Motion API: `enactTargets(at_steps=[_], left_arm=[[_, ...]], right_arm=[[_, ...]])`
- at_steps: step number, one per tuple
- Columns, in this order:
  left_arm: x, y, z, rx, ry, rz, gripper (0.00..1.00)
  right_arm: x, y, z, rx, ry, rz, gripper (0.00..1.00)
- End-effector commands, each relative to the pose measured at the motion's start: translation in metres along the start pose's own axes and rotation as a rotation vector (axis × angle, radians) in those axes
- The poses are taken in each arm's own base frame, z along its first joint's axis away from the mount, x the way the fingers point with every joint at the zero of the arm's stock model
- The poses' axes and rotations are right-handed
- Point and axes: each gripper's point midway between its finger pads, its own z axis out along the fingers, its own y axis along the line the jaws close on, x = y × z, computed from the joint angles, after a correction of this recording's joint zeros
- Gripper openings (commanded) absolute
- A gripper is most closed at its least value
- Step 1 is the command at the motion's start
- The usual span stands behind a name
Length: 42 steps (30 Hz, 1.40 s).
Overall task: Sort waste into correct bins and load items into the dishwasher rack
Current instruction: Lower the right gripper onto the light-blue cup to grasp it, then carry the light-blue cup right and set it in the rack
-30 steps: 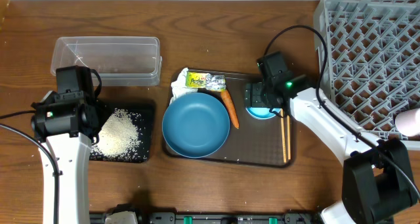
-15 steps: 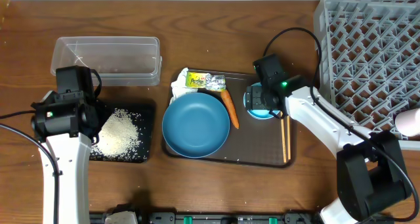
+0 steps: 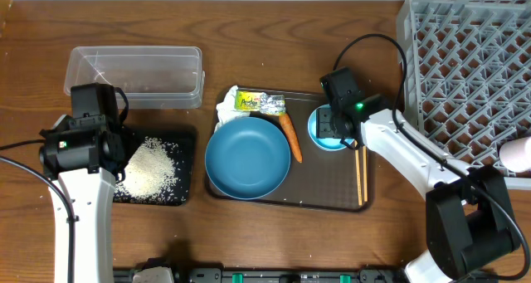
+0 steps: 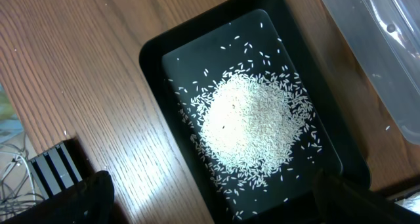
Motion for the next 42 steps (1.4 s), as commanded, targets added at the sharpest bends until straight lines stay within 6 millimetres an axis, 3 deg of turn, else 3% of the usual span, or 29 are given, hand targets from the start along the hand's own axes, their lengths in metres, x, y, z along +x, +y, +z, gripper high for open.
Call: enactTargets(at_steps=[1, 9, 15, 18, 22, 25, 31, 37, 42], left_arm=[[-0.003, 0.001, -0.002, 0.001, -0.006, -0.013, 0.99], [-0.003, 0.001, -0.002, 0.001, -0.006, -0.013, 0.99], [-0.003, 0.001, -0.002, 0.001, -0.006, -0.013, 0.99], [-0.003, 0.001, -0.002, 0.001, -0.006, -0.013, 0.99], [-0.003, 0.001, -0.002, 0.001, -0.006, -0.013, 0.99], [-0.003, 0.001, -0.002, 0.001, -0.006, -0.013, 0.99], [-0.003, 0.001, -0.002, 0.001, -0.006, -0.013, 0.99], [-0.003, 0.001, -0.002, 0.001, -0.006, -0.013, 0.99], [-0.003, 0.001, -0.002, 0.001, -0.006, -0.013, 0.99]], right_arm=[[-0.017, 0.008, -0.023, -0.032, -0.056, 0.008, 0.53], [-0.060, 0.000, -0.099, -0.067, -0.185, 0.016, 0.53], [-0.096, -0.047, -0.158, -0.041, -0.319, 0.064, 0.52], [-0.111, -0.089, -0.180, 0.003, -0.381, 0.135, 0.52], [-0.121, -0.167, -0.198, 0.097, -0.441, 0.304, 0.51], [-0.122, -0.226, -0.207, 0.168, -0.482, 0.417, 0.51], [-0.115, -0.322, -0.228, 0.265, -0.569, 0.529, 0.55], [-0.084, -0.392, -0.230, 0.364, -0.555, 0.676, 0.54], [-0.071, -0.420, -0.208, 0.356, -0.507, 0.735, 0.54]])
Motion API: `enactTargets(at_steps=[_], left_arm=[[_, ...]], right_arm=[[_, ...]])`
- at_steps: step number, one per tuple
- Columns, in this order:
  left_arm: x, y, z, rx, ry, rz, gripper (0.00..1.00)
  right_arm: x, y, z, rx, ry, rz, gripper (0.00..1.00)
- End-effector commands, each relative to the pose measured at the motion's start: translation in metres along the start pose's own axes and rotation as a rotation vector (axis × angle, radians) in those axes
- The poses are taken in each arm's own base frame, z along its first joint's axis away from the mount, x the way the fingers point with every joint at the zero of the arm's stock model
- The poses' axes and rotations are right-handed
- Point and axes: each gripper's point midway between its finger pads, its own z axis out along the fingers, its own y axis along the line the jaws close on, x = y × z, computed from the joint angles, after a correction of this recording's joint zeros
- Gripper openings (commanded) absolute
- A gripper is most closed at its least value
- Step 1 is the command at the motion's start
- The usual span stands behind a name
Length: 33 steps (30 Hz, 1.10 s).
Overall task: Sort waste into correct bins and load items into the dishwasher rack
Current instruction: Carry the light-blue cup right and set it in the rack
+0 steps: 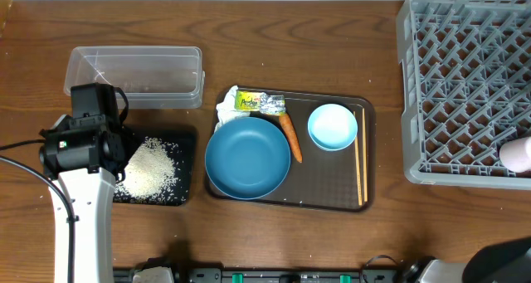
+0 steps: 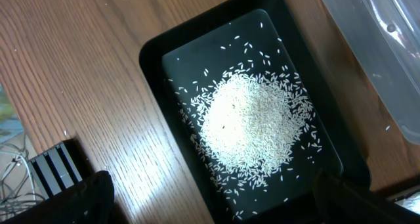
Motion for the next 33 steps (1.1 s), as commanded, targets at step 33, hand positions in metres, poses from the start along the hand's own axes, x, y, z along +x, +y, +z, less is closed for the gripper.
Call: enactTargets(at_steps=[33], left_arm=[[-0.003, 0.001, -0.002, 0.001, -0.007, -0.013, 0.99]], right_arm=[[-0.005, 0.047, 0.013, -0.248, 0.028, -0.044, 0.80]])
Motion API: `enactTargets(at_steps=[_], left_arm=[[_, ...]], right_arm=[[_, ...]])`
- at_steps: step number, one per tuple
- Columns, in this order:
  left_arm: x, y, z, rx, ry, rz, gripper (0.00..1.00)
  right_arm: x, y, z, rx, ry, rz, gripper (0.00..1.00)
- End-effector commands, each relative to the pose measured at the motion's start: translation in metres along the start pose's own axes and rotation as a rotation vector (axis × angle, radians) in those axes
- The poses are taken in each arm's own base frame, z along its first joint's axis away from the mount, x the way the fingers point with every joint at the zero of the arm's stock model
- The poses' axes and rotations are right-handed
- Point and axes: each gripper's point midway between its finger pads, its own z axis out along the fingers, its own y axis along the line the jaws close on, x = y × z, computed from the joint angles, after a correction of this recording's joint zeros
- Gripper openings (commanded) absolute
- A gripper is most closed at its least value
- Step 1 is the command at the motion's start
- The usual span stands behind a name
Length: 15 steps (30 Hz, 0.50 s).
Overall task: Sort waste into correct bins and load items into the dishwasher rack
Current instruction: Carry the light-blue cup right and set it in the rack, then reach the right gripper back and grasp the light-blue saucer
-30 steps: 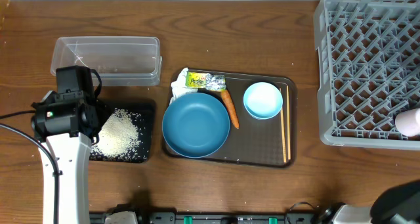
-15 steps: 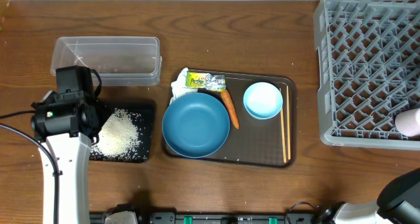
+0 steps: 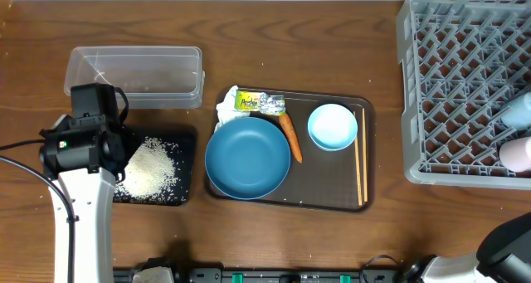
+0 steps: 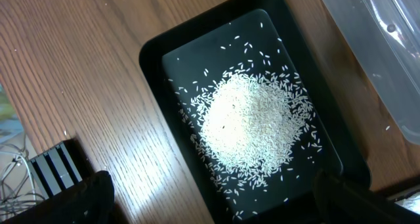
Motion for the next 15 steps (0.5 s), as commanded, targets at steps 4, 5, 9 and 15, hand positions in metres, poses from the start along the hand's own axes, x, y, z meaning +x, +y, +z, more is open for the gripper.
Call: enactTargets(at_steps=[4, 5, 9, 15], left_arm=[[-0.003, 0.001, -0.002, 0.001, -0.006, -0.013, 0.99], [-0.003, 0.001, -0.002, 0.001, -0.006, -0.013, 0.99], [-0.003, 0.001, -0.002, 0.001, -0.007, -0.013, 0.99], [-0.003, 0.001, -0.002, 0.001, -0.007, -0.013, 0.99]], right_arm=[[-0.012, 0.083, -0.058, -0.270, -0.058, -0.036, 0.80], [-0.005, 0.097, -0.066, -0.313, -0.041, -0.040, 0.80], [0.033, 0.154, -0.092, -0.474, 0.074, -0.100, 0.80], [0.123, 0.229, -0.112, -0.593, 0.300, -0.279, 0.80]])
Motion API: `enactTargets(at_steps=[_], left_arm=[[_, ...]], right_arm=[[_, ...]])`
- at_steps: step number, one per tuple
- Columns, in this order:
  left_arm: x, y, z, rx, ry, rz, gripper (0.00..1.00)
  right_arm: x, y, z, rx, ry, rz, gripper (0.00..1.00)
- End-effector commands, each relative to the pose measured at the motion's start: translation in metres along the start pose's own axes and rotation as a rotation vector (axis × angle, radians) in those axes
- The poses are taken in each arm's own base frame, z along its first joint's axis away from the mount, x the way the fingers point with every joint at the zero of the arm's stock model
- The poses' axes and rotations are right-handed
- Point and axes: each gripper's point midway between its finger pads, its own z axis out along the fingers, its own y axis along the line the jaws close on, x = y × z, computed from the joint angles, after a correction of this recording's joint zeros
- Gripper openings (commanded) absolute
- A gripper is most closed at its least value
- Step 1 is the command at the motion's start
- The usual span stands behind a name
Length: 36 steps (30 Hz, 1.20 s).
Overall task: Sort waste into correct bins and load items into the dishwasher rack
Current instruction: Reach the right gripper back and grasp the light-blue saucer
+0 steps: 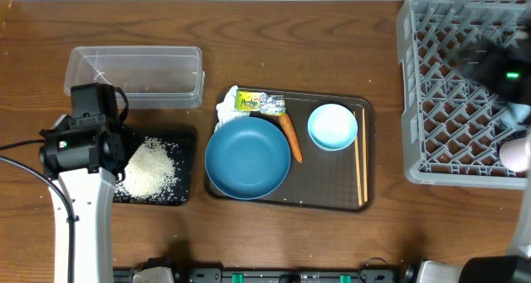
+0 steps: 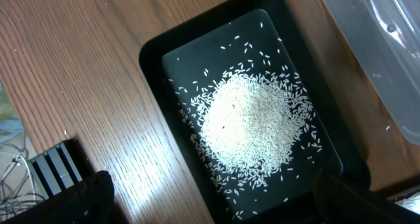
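Observation:
My left gripper (image 2: 213, 207) hangs open over a black tray (image 2: 154, 50) holding a heap of rice (image 2: 252, 122); its fingers (image 2: 85, 198) stand wide apart. On the brown serving tray (image 1: 332, 196) lie a large blue plate (image 1: 247, 157), a small pale blue bowl (image 1: 333, 126), a carrot (image 1: 290, 138), a yellow-green wrapper (image 1: 259, 103), crumpled white paper (image 1: 226, 111) and chopsticks (image 1: 360, 163). The grey dishwasher rack (image 1: 431, 84) stands at the right. My right arm (image 1: 498, 67) is a dark blur over the rack, its jaws unreadable.
A clear plastic container (image 1: 135, 74) sits behind the black tray (image 1: 187, 163). A pink cup (image 1: 516, 154) rests at the rack's right edge. Brown wooden tabletop (image 1: 332, 34) surrounds everything. My left arm's body (image 1: 79, 142) covers the black tray's left part.
My right arm, out of the overhead view 0.5 s ago, now shows as a blur over the rack. The pale blue thing then at the rack's right edge is smeared. The left arm has not moved.
My right gripper was first down at the pale blue bowl on the serving tray. Then the arm was out of view and the bowl stayed on the tray. Later a pale blue thing showed at the rack's right edge. Now the arm blurs over the rack.

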Motion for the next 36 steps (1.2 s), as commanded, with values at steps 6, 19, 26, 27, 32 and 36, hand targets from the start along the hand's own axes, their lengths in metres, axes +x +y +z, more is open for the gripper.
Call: enactTargets(at_steps=[6, 19, 26, 27, 32, 36], left_arm=[[-0.003, 0.001, -0.002, 0.001, -0.006, -0.014, 0.99], [-0.003, 0.001, -0.002, 0.001, -0.006, -0.014, 0.99], [-0.003, 0.001, -0.002, 0.001, -0.006, -0.014, 0.99], [-0.003, 0.001, -0.002, 0.001, -0.006, -0.014, 0.99], [-0.003, 0.001, -0.002, 0.001, -0.006, -0.014, 0.99], [-0.003, 0.001, -0.002, 0.001, -0.006, -0.014, 0.99]], right_arm=[[0.095, 0.101, 0.051, -0.104, 0.257, -0.227, 0.80], [0.210, 0.139, 0.134, 0.110, 0.466, -0.367, 0.62], [0.263, 0.127, 0.167, 0.189, 0.601, -0.368, 0.50], [0.269, 0.125, 0.171, 0.197, 0.616, -0.374, 0.50], [0.289, 0.119, 0.181, 0.223, 0.663, -0.394, 0.46], [0.286, 0.115, 0.183, 0.251, 0.644, -0.400, 0.37]])
